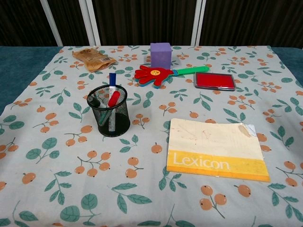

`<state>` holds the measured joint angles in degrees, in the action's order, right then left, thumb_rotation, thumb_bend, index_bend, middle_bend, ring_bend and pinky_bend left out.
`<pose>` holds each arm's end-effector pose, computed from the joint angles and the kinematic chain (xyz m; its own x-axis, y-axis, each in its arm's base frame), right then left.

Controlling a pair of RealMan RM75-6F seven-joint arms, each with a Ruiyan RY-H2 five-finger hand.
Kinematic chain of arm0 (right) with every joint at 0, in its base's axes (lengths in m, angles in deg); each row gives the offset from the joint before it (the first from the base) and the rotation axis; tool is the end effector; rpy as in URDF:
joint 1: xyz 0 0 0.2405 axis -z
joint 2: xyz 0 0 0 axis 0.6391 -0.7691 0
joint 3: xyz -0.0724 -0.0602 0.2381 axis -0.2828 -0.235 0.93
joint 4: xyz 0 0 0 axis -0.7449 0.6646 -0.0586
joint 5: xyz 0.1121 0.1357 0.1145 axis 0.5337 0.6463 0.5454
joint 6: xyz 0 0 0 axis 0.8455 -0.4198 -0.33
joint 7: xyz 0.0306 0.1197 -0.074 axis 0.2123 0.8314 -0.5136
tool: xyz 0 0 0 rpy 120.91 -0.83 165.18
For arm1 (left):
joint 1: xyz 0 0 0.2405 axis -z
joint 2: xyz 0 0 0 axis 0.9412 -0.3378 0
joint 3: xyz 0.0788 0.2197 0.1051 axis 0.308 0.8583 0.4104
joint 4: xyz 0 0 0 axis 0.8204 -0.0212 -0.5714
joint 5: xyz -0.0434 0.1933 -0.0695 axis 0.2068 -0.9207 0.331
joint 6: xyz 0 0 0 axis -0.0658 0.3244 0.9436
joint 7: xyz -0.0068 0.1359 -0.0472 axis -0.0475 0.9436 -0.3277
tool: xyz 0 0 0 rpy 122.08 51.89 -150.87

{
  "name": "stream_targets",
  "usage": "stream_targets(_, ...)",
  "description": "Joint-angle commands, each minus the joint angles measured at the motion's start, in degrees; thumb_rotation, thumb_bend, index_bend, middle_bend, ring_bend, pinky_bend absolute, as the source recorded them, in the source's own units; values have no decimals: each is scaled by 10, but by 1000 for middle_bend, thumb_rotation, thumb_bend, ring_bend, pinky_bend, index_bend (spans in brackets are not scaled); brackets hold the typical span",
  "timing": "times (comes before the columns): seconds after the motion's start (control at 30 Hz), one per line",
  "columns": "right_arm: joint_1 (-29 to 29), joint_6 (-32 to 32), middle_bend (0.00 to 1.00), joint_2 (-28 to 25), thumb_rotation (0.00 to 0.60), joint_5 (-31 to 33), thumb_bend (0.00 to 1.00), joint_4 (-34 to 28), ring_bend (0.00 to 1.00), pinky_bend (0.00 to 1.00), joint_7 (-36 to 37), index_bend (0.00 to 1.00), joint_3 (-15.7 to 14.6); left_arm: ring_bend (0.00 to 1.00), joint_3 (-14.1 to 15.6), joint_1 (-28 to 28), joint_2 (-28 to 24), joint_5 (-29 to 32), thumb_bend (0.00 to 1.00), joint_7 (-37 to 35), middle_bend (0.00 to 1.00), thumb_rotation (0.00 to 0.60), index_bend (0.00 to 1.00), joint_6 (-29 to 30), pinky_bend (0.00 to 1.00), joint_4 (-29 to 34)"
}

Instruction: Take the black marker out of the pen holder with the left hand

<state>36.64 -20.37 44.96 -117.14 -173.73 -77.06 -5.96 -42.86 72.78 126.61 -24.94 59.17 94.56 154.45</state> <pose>-0.2886 -0.1715 0.1471 0.4460 0.0561 0.8933 -0.8925 -0.0477 0.4486 -0.3098 0.1697 0.1735 0.3927 0.0119 0.9196 0.9083 0.1517 -0.3898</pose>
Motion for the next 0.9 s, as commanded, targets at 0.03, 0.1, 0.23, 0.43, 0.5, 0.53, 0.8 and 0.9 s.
stream_targets(0.03,0,0,0,0,600,0,29,0,0,151,0,15,0,0,0,0,0,1,177,1,56,600,202,0,0,0)
stream_targets(0.1,0,0,0,0,600,0,28,0,0,150,0,15,0,0,0,0,0,0,176,0,56,600,202,1,0,1)
stream_targets(0.23,0,-1,0,0,600,0,28,0,0,150,0,14,0,0,-1,-1,-1,-2,177,-4,56,600,202,3,0,0)
stream_targets(0.43,0,-1,0,0,600,1,28,-2,0,150,0,14,1,0,-1,0,-1,-1,177,-5,56,600,202,0,0,-1)
stream_targets(0.5,0,-1,0,0,600,1,28,-2,0,150,-1,14,1,0,-1,-1,-1,-2,177,-7,56,600,202,1,0,-1)
stream_targets(0.53,0,-1,0,0,600,1,28,-2,0,151,-2,14,1,0,-1,-1,-1,-2,176,-8,56,600,202,1,0,-2)
stream_targets(0.8,0,-1,0,0,600,1,28,-3,0,151,-3,14,1,0,-2,2,0,-6,177,-15,56,600,209,-2,0,-8)
stream_targets(0.9,0,-1,0,0,600,1,28,-3,0,150,-3,14,1,0,-3,5,1,-12,176,-23,58,600,219,-4,0,-16)
